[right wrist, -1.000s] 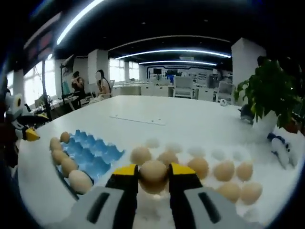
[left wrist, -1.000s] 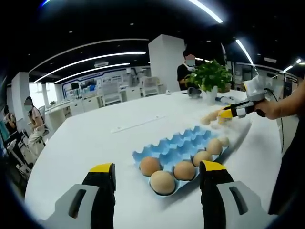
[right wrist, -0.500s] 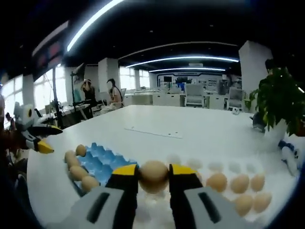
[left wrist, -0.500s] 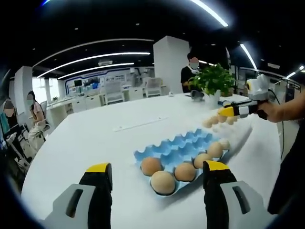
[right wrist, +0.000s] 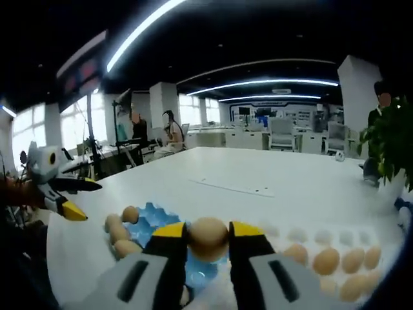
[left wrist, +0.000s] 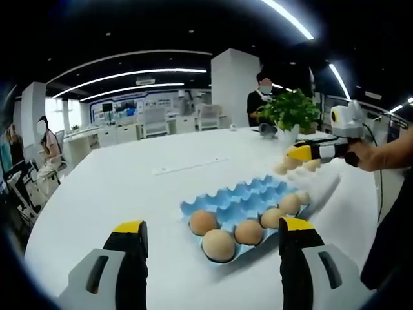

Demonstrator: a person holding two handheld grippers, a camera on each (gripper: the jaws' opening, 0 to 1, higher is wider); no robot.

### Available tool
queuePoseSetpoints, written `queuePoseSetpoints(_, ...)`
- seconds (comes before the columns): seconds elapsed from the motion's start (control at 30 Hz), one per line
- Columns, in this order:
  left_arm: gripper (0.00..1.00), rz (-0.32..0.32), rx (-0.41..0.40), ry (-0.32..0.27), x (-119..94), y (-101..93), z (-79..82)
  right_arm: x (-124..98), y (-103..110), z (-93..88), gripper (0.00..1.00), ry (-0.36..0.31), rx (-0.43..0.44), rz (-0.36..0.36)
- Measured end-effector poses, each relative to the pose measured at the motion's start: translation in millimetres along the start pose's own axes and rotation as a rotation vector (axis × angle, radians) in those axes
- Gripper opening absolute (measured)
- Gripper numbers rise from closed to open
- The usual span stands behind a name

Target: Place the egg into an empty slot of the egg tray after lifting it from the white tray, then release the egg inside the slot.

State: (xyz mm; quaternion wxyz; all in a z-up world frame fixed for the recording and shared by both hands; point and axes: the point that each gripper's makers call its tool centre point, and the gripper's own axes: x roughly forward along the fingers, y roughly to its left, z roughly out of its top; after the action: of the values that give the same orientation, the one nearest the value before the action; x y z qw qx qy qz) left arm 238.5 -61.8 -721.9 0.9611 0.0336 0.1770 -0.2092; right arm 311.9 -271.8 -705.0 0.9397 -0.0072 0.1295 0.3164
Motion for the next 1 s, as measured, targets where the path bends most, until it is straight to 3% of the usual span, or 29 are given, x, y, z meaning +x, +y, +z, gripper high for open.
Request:
queuePoseSetpoints(0.53,0.86,0.0,-0.005,-0.003,-0.7,1.8,1.7,39.7,55.3,14.8,0.24,-0.022,-0.019,0.14)
queuePoseSetpoints(1.0,0.85,0.008,-0.018,-0.006,-0.2,9.3,1.1,78.4,103.8,-3.0,0.25,0.035,-0.067,0.274)
